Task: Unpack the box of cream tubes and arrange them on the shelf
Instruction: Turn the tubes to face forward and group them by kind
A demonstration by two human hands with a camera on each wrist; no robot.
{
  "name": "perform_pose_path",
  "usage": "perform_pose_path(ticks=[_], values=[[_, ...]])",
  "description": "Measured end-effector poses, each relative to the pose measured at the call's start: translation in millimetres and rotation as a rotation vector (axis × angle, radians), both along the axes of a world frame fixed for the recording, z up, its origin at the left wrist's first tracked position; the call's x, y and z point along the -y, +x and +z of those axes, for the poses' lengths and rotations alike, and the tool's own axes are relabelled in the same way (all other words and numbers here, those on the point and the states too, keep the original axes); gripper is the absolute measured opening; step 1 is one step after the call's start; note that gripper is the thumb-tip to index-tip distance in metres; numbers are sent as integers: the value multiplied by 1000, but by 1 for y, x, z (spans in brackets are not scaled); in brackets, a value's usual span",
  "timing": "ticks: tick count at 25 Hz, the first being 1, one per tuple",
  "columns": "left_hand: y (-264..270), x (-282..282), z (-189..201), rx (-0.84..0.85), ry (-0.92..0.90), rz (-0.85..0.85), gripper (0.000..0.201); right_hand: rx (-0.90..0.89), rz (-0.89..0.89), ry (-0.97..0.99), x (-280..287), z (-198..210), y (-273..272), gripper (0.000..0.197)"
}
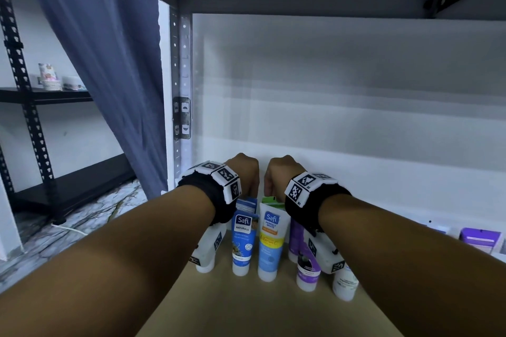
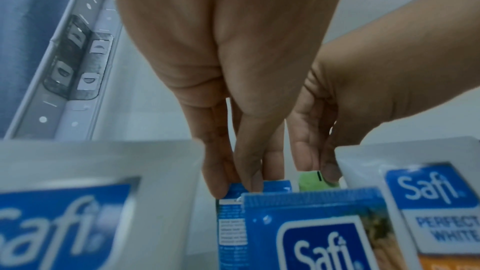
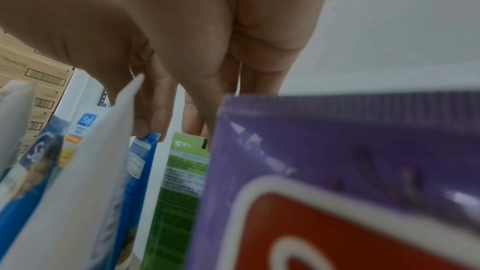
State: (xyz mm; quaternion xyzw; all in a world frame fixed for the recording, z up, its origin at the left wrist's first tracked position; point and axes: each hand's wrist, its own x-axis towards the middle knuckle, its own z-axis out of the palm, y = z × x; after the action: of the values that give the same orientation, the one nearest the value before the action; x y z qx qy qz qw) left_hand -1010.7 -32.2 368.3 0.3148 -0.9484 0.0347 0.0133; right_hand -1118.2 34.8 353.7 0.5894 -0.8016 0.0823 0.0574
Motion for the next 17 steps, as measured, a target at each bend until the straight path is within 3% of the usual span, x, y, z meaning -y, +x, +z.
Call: perform_pose_path(ticks=[5,9,11,14,17], values=[[2,1,4,-43,42,27,19,39,52,-23,3,1,-1,18],[1,0,3,-221,-80,133,9,40,-1,-154,8,6,-3,17],[1,-4,3,-265,-103,196,17,42,-37,-149,3,8,0,15],[0,-8,1,-227,24,214,24,43,-60,-114,-2,6,-1,23],[-1,-7,2,-145,38,199,30,55,-64,-93,-8,6,0,34]])
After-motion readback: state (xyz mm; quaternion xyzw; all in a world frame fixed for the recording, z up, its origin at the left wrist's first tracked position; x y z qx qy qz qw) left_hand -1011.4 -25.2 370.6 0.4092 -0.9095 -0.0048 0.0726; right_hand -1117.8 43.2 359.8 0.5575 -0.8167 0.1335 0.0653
